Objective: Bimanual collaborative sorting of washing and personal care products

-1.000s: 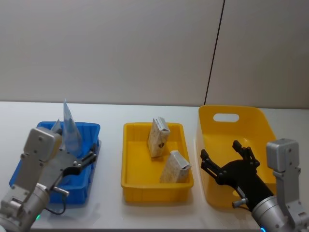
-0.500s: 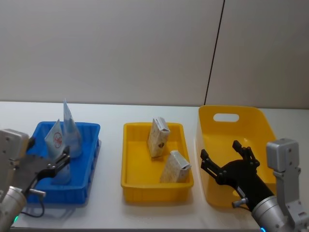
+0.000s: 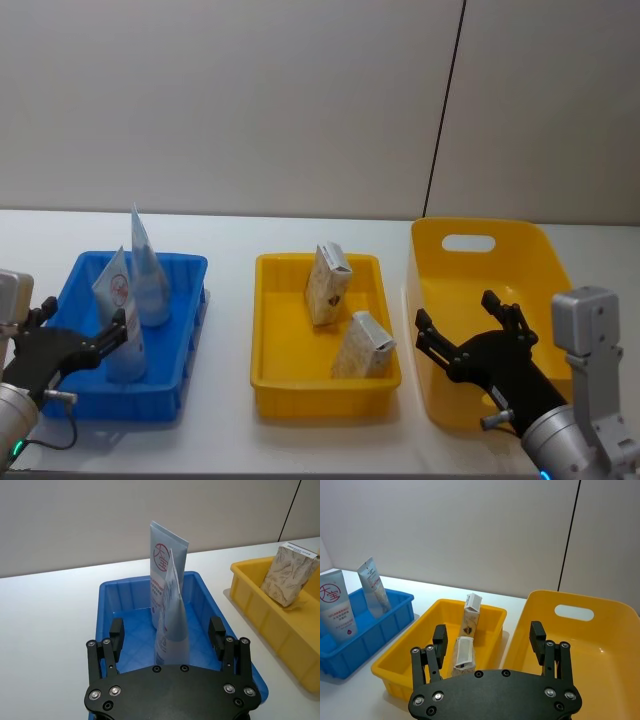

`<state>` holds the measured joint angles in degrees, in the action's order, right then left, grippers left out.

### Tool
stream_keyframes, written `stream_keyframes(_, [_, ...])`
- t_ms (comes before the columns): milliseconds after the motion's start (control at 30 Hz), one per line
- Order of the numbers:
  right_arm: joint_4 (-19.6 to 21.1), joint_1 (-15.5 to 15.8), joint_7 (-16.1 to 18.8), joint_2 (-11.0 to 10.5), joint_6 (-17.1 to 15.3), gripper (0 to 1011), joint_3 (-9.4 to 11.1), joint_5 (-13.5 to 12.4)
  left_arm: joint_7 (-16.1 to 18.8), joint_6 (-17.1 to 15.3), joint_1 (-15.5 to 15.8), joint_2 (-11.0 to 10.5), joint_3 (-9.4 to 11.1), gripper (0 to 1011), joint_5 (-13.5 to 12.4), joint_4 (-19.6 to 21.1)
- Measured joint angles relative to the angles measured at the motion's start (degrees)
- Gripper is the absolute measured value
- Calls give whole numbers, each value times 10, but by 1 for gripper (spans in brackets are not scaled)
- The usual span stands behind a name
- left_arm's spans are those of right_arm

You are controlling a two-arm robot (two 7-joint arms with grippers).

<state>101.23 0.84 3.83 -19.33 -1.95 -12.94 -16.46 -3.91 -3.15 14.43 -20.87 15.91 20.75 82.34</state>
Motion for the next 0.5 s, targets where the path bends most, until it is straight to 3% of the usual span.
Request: stream_keyframes(500, [0,0,0,0,0,1000,0,0,-27,-4,45,16,11,1001,-6,-62])
